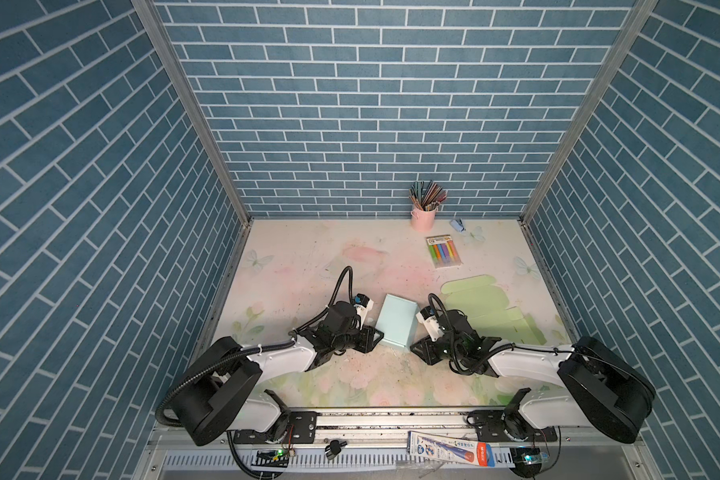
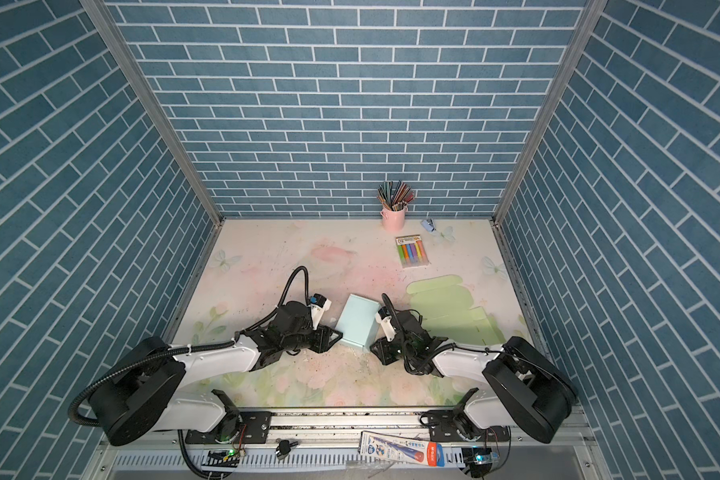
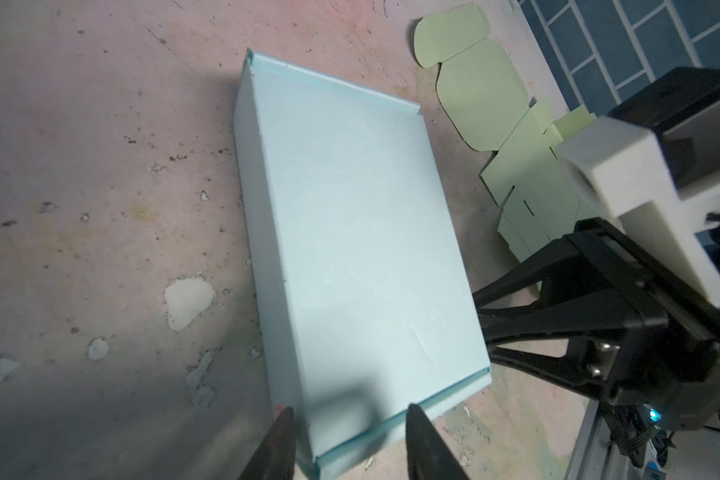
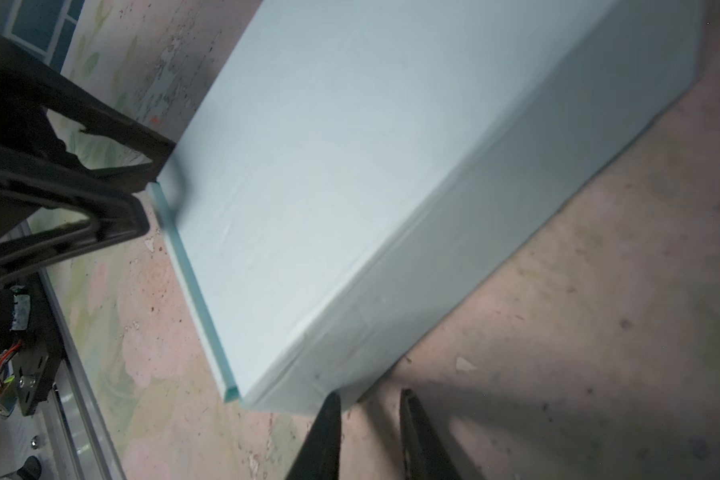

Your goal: Fold the paper box

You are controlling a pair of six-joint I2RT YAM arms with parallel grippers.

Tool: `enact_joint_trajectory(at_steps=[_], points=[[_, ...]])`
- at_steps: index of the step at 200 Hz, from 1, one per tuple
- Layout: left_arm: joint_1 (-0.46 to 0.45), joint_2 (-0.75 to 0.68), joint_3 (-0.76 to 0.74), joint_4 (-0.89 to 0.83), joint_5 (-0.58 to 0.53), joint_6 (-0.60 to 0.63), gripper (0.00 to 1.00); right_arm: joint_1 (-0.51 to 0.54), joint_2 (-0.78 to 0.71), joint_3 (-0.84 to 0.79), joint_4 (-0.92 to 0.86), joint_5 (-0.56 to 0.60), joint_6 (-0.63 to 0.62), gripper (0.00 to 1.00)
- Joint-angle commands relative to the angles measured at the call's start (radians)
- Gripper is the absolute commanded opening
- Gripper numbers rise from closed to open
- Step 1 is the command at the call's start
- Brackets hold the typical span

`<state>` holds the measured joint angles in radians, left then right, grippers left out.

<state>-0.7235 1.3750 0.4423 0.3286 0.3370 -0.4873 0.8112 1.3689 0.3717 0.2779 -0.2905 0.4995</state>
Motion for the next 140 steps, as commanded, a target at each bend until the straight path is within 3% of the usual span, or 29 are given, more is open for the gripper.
enact_joint_trajectory(at_steps=[1,98,140], points=[[-0.027,0.021,-0.017,0.071,0.007,-0.039,0.44,0.04,0.053,0.013,-0.018,0.01,0.045,0.27],[-0.143,0.084,-0.034,0.184,-0.022,-0.137,0.42,0.079,0.126,0.085,0.035,0.012,0.049,0.26],[-0.154,0.051,-0.068,0.206,-0.038,-0.174,0.4,0.08,0.157,0.089,0.073,0.003,0.057,0.26]])
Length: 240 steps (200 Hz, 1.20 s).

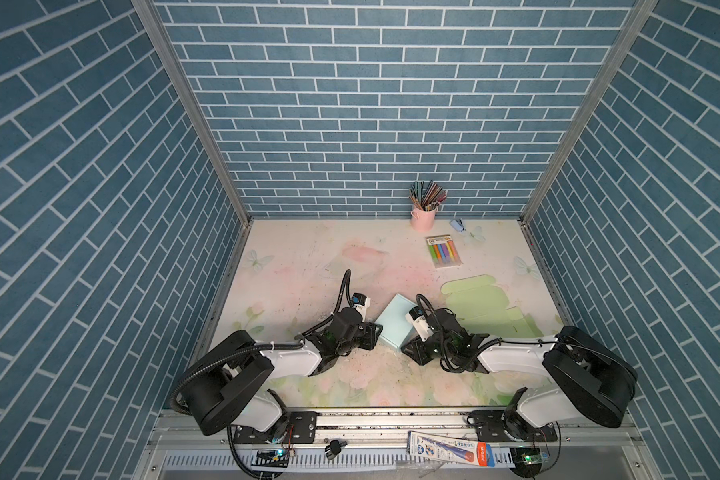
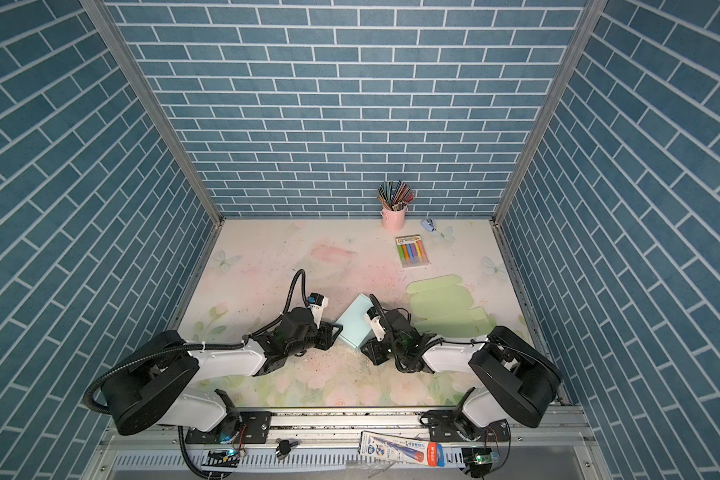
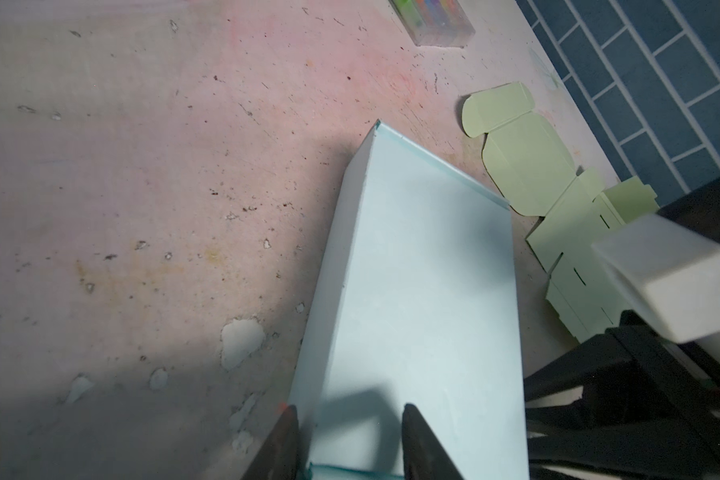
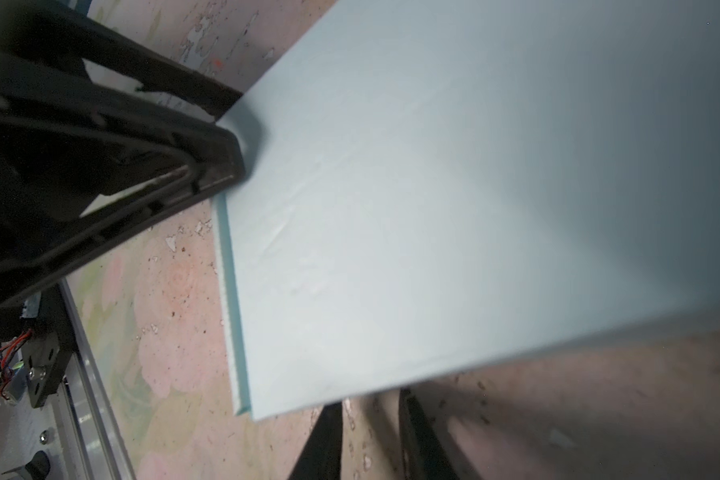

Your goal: Fold the paper box

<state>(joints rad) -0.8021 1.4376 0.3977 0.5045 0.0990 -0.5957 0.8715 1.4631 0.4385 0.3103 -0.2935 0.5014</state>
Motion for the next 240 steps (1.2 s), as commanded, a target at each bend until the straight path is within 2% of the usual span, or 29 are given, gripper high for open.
enact_joint_trajectory(at_steps=[1,32,73,101,120,152,190,240], points=[[-0.077,-0.014,-0.023,0.03,0.2,-0.066,0.4,0.02,0.063,0.022,0.041,0.006,0.055,0.26],[-0.078,-0.037,-0.029,-0.011,0.182,-0.053,0.4,0.02,0.059,0.011,0.041,0.009,0.061,0.26],[-0.044,-0.083,-0.06,-0.025,0.168,-0.06,0.41,-0.007,-0.007,-0.09,0.069,-0.009,0.093,0.28],[0.062,-0.13,-0.094,-0.051,0.217,-0.029,0.51,-0.05,-0.068,-0.136,0.058,-0.02,0.104,0.29],[0.125,-0.166,-0.073,-0.133,0.236,0.027,0.6,-0.096,-0.102,-0.157,0.051,-0.039,0.109,0.3],[0.2,-0.197,-0.019,-0.197,0.266,0.089,0.65,-0.17,-0.146,-0.159,0.029,-0.056,0.102,0.3],[0.219,-0.085,0.105,-0.182,0.294,0.144,0.64,-0.24,-0.122,-0.081,-0.055,0.011,0.027,0.22],[0.22,0.153,0.249,-0.08,0.371,0.145,0.65,-0.317,-0.016,0.01,-0.028,0.032,-0.03,0.16]])
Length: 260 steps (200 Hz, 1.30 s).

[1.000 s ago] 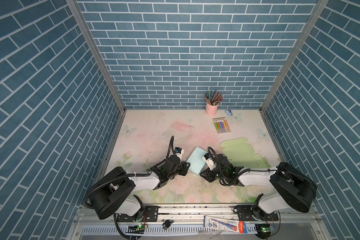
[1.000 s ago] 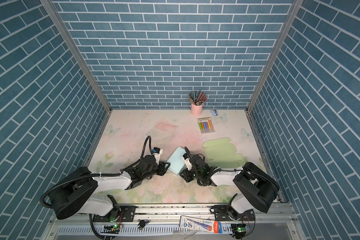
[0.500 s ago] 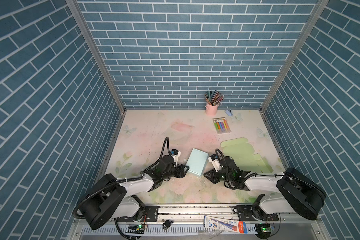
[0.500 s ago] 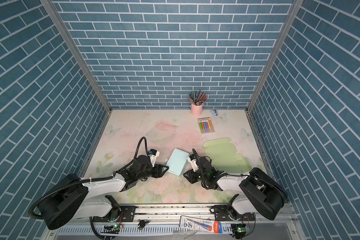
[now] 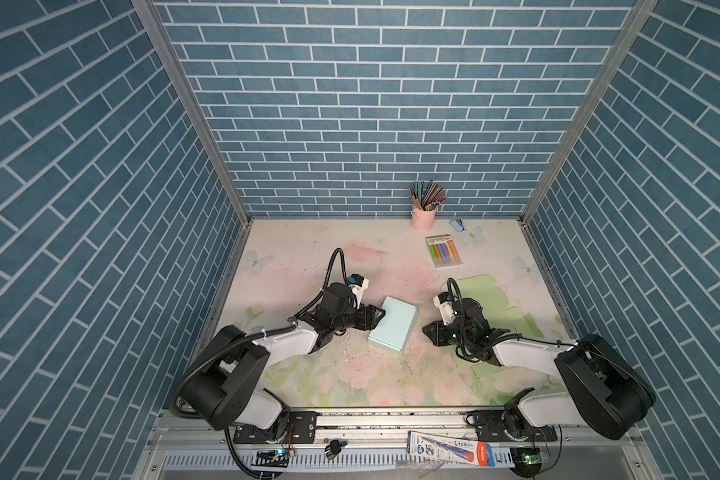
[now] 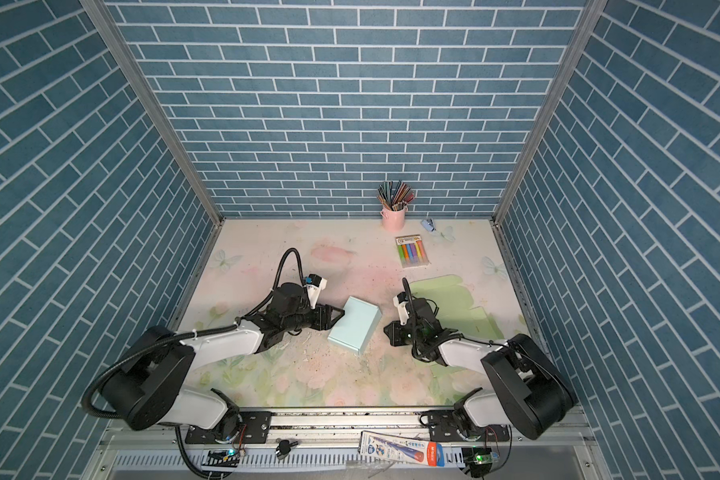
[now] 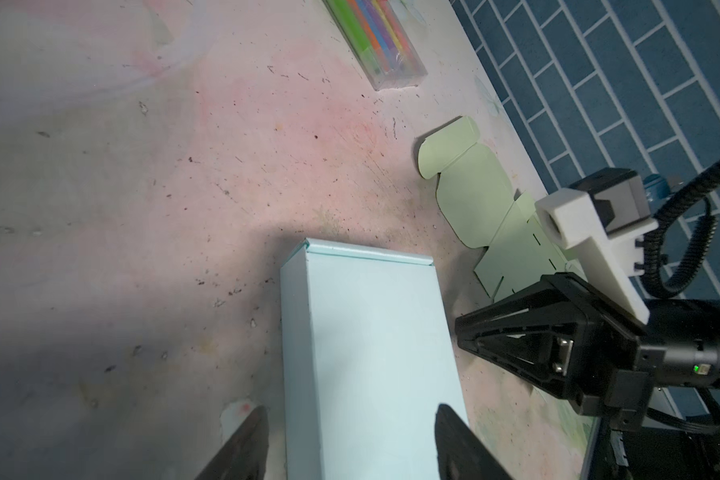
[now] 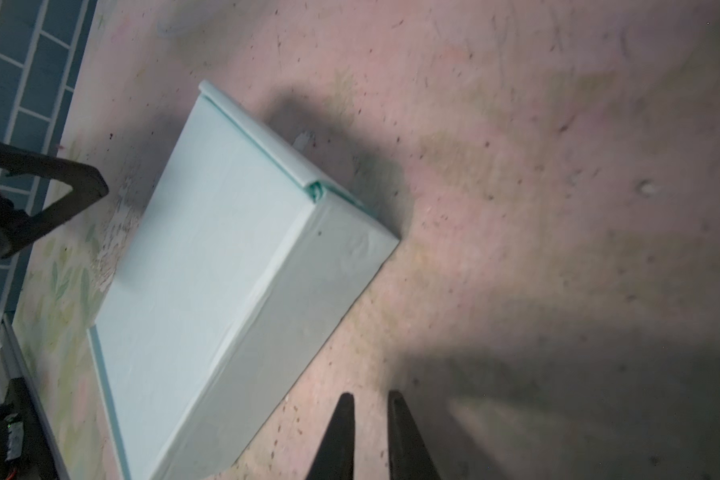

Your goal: Fold the paper box

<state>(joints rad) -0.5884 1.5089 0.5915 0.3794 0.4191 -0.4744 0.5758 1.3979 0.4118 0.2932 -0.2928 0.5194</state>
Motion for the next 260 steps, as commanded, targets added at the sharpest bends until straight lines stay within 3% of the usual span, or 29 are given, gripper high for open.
enact_joint_trajectory(at_steps=[1,107,204,234,260], points=[[0.006,0.085,0.058,0.046,0.052,0.024,0.65,-0.022,0.052,0.037,-0.009,0.032,-0.049,0.16],[-0.055,0.27,0.19,0.083,0.101,0.013,0.61,-0.015,0.262,0.128,0.108,-0.023,-0.052,0.12],[-0.103,0.327,0.253,0.061,0.111,0.015,0.55,0.091,0.245,0.152,0.123,-0.011,-0.03,0.12],[-0.055,0.328,0.269,0.03,0.097,0.038,0.56,0.089,0.199,0.108,0.103,0.001,-0.033,0.13],[0.038,0.317,0.299,-0.047,0.043,0.063,0.6,0.09,0.14,0.059,0.061,0.011,-0.027,0.23]])
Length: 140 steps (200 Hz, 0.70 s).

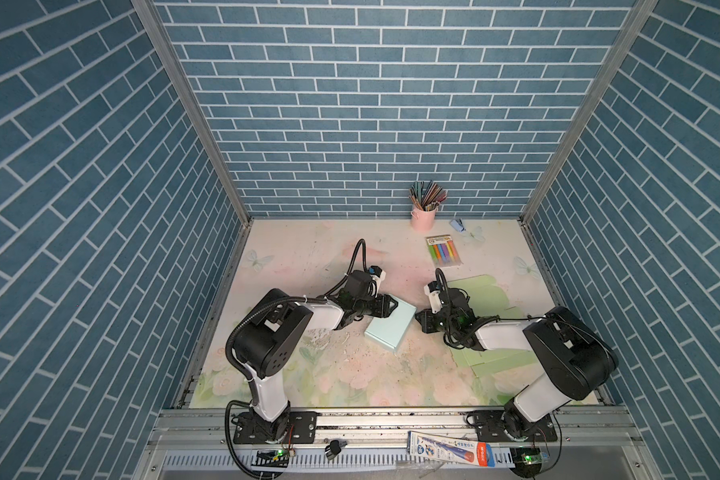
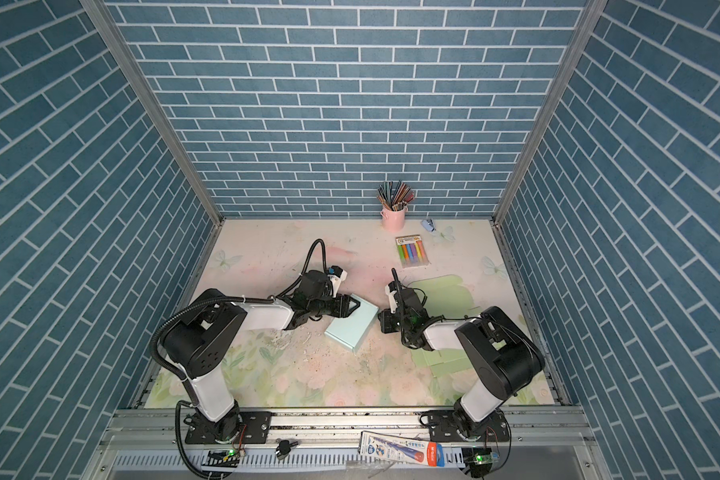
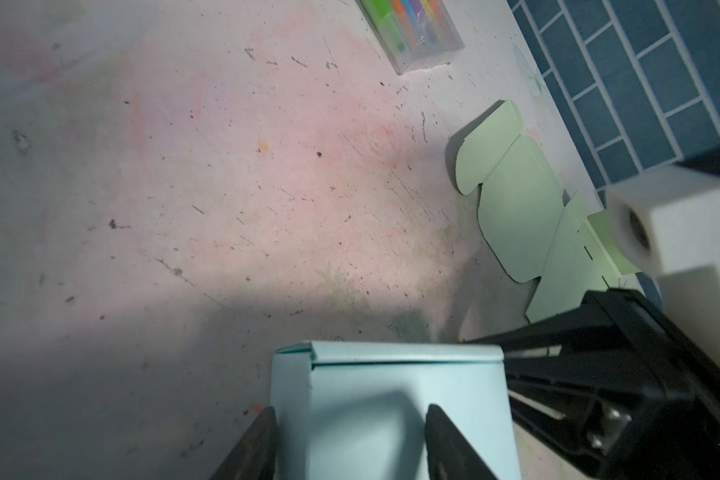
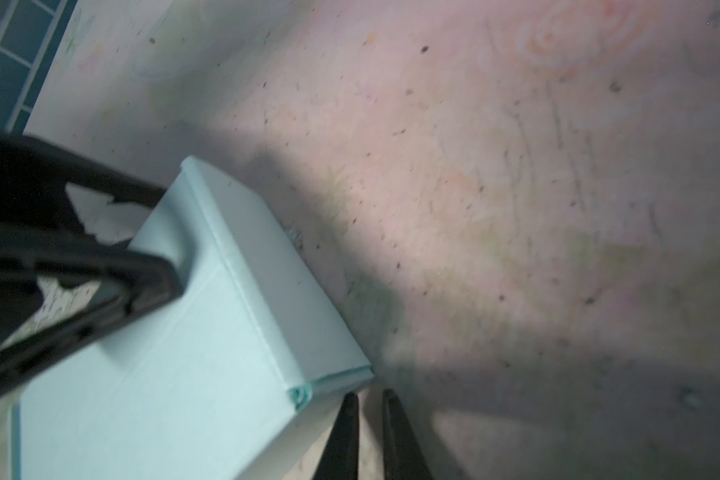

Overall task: Fold the paper box
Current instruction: 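Push the light-blue box away from the robot with both grippers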

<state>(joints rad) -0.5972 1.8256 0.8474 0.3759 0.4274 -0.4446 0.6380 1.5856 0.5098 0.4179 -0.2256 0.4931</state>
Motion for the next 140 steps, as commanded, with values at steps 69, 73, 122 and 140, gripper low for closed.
enact_joint_trajectory(at_steps=[69,73,122,140], points=[[-0.005,-0.412,-0.158,-0.251,-0.325,0.037,0.74,0.023,-0.265,0.043,-0.299,-0.049,-0.097,0.55],[-0.018,-0.446,-0.185,-0.259,-0.335,0.022,0.74,0.021,-0.261,0.063,-0.315,-0.055,-0.108,0.56],[-0.211,-0.787,-0.4,-0.372,-0.445,-0.221,0.77,-0.032,-0.098,0.252,-0.388,-0.171,-0.187,0.62],[-0.259,-0.841,-0.443,-0.364,-0.46,-0.295,0.77,-0.039,-0.038,0.303,-0.404,-0.182,-0.206,0.62]])
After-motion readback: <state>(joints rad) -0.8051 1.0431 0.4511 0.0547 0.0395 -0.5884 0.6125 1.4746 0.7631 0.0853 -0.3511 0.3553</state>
